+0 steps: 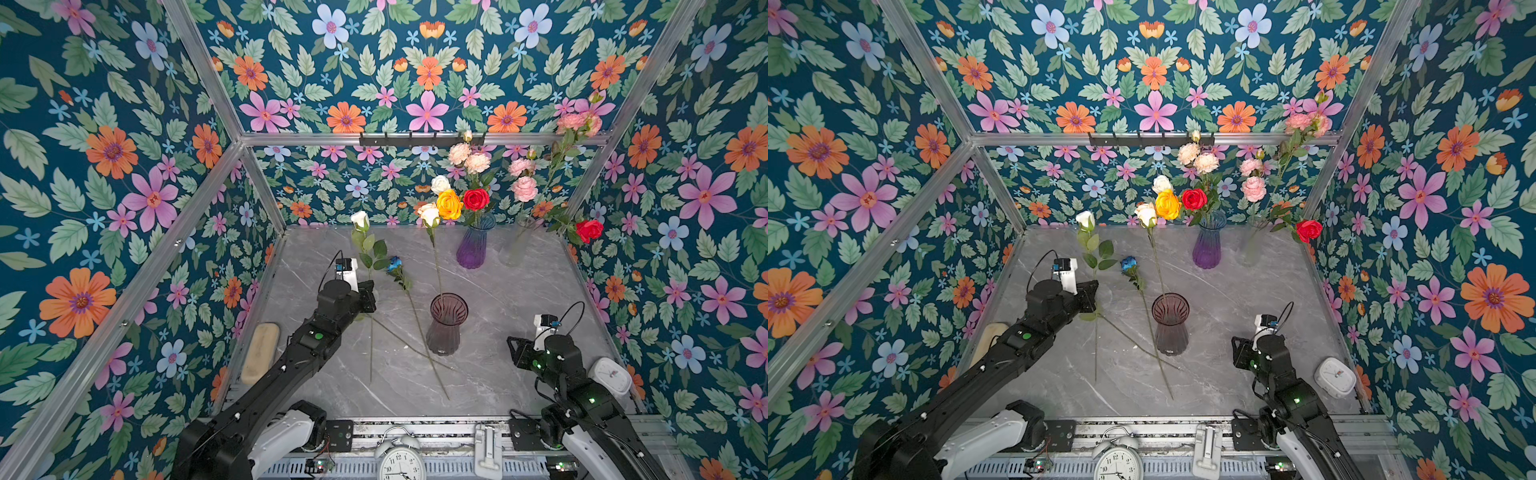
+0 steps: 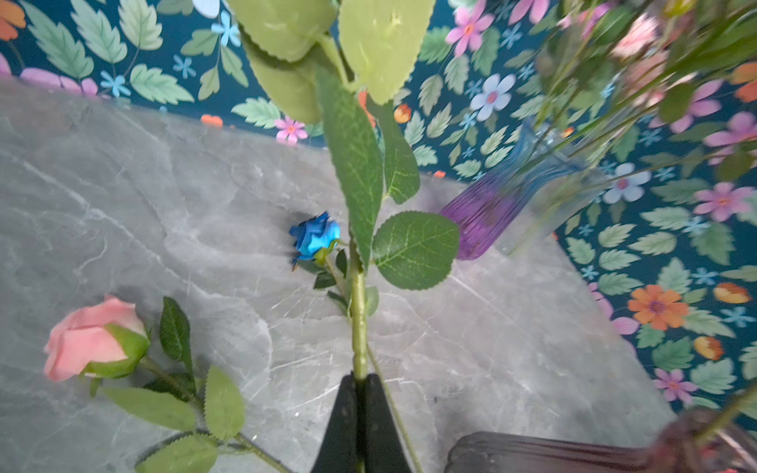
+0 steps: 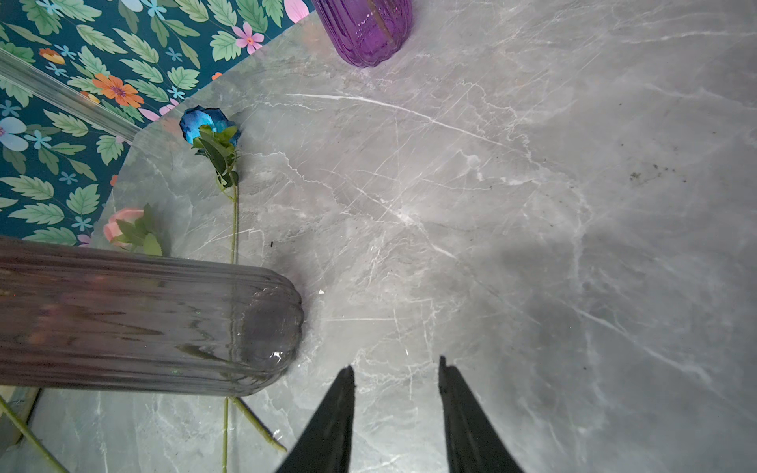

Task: Arrange the flowers into the vase
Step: 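Lift the pale rose upright with the left gripper toward the dark mauve vase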

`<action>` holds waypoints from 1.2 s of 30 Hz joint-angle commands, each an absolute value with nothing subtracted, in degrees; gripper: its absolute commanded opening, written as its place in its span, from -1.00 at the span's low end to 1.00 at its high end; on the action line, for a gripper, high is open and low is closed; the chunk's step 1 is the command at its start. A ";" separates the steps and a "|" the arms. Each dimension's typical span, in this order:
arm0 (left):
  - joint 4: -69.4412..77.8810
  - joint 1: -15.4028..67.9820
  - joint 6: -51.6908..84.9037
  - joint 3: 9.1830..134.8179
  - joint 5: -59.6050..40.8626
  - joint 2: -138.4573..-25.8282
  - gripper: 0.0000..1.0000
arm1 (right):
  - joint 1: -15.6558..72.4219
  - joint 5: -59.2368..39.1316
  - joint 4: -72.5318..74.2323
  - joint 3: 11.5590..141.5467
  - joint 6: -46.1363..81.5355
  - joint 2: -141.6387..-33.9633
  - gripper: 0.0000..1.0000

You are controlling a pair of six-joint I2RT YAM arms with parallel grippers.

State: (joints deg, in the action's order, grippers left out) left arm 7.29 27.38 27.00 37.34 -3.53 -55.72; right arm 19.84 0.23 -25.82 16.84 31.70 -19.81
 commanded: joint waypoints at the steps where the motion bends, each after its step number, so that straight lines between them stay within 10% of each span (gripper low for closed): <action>1: 12.58 27.47 29.97 38.50 -7.56 -52.98 -1.00 | 19.95 0.48 -24.80 16.97 31.42 -19.94 -0.25; 23: 68.25 48.34 14.76 36.86 -12.63 -52.48 -0.98 | 19.94 0.97 -25.22 17.04 31.73 -19.60 -0.25; 36: 73.38 49.15 15.13 46.60 -14.59 -64.58 -1.00 | 19.87 1.34 -25.75 16.79 31.82 -18.03 -0.25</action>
